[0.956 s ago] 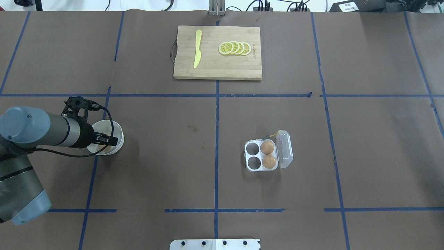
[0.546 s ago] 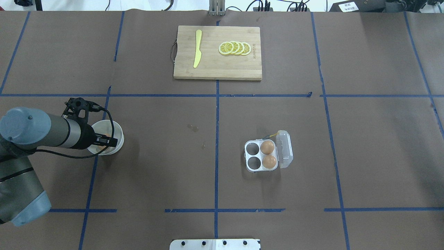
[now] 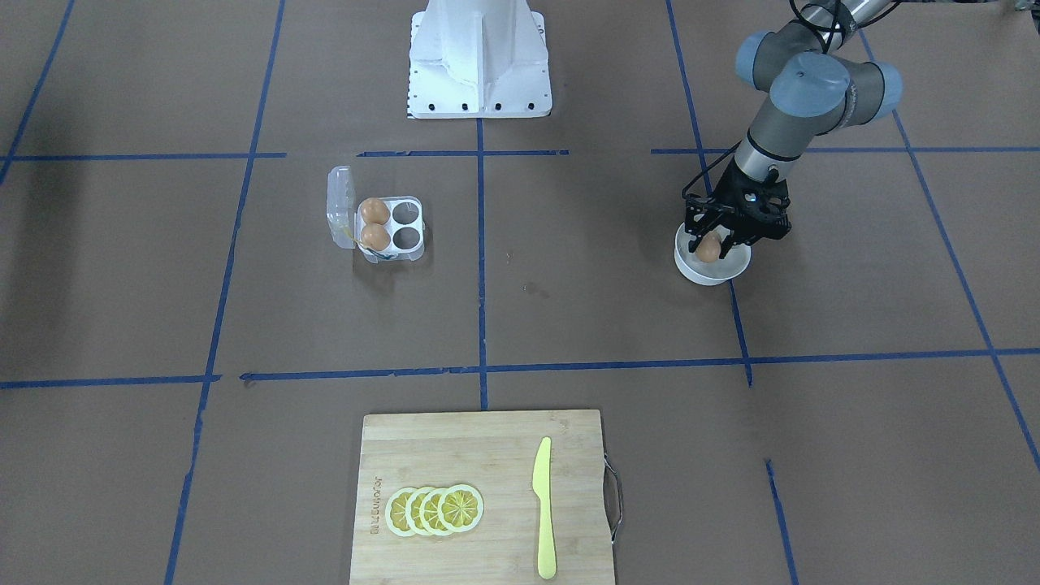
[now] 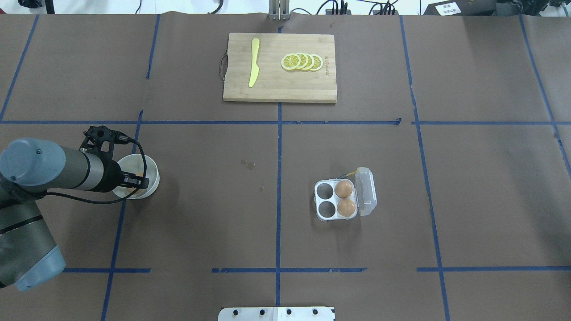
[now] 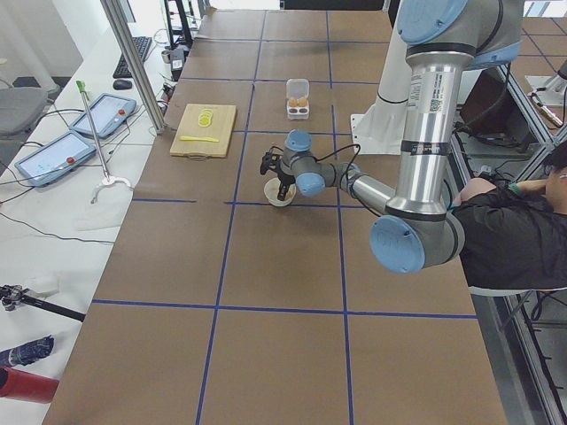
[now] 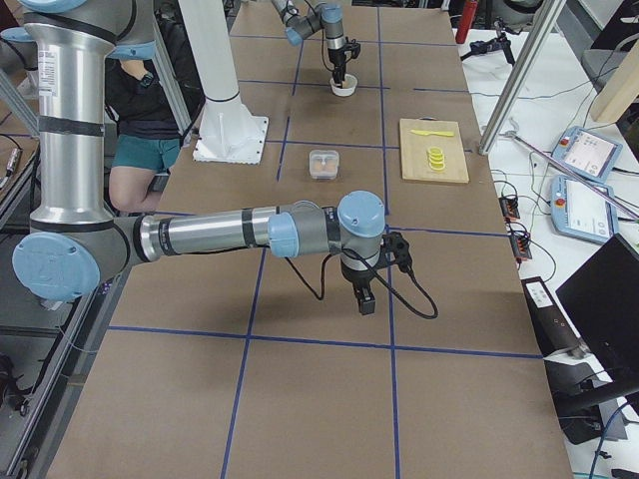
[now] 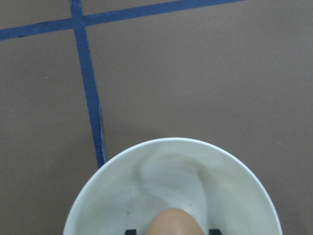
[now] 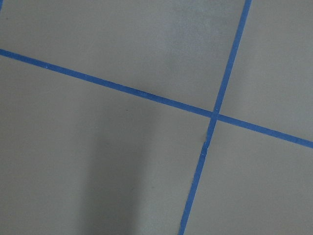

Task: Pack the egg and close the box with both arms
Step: 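Close the left gripper on the brown egg inside the bowl, then lift the egg with the left gripper and carry it to the egg box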

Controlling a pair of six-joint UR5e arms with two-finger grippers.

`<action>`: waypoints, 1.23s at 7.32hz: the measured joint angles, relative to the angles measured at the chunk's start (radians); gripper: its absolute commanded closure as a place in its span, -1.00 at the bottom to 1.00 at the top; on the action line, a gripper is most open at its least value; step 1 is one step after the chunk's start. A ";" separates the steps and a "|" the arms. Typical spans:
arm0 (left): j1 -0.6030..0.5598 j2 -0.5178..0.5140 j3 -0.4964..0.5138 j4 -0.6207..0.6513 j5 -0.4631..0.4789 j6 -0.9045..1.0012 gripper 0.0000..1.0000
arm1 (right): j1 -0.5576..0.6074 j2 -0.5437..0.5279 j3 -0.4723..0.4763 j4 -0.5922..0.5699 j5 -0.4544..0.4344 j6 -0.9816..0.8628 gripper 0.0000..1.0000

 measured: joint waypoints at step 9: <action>-0.100 -0.099 -0.106 -0.017 0.000 0.239 1.00 | -0.001 0.002 0.001 0.000 0.000 0.002 -1.00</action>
